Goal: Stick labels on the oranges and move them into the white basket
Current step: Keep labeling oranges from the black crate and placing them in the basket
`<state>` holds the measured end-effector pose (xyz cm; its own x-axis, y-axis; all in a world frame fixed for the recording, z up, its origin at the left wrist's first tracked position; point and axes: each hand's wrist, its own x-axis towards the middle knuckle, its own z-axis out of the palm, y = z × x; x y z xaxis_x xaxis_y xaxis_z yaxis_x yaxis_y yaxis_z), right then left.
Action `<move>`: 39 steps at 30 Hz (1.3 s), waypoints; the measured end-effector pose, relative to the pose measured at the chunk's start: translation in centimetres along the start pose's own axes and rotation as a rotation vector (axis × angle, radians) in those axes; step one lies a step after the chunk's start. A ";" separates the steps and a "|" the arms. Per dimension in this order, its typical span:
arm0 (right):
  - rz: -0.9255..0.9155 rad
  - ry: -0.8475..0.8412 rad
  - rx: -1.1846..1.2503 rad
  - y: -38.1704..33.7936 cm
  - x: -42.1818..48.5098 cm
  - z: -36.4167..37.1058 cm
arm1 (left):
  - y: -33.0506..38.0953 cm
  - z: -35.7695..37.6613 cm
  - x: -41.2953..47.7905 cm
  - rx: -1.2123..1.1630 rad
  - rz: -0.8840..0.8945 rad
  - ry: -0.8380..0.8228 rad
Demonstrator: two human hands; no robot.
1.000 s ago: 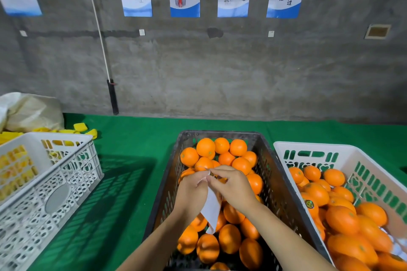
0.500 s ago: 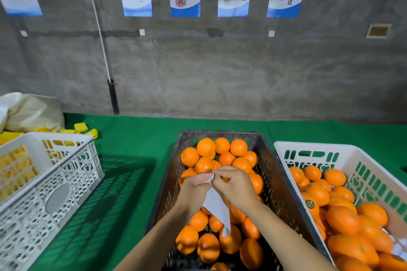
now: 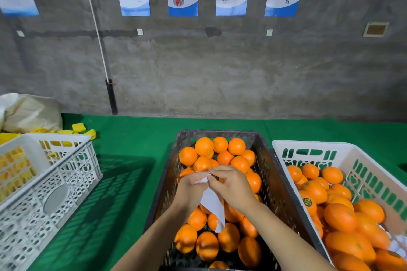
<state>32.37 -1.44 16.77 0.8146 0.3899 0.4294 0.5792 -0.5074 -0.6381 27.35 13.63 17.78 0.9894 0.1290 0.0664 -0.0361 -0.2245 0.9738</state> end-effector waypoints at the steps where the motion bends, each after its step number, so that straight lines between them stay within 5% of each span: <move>1: 0.003 -0.013 0.018 0.0 0.0 0.0 | 0.0 0.0 0.0 -0.006 -0.011 0.009; 9: 0.023 -0.162 0.117 0.3 0.3 -0.7 | 0.2 -0.2 -0.3 -0.085 -0.031 0.062; 12: 0.003 -0.040 0.124 0.0 0.3 -0.9 | 0.7 -0.1 -0.8 -0.145 -0.038 0.074; 17: 0.187 0.274 0.029 1.2 0.6 -2.3 | 0.8 -0.3 -0.8 0.105 -0.023 0.254; 26: 0.309 0.023 -0.438 4.8 -0.4 -0.9 | 2.3 -0.2 1.4 0.133 0.060 0.533; 39: 0.106 -0.034 -0.663 7.5 1.7 1.3 | -0.2 -1.0 2.2 1.225 0.114 0.311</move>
<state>38.09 -3.55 11.85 0.8731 0.3304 0.3586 0.4012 -0.9047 -0.1433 29.43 14.93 17.97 0.9087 0.2337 0.3460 0.1992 -0.9710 0.1326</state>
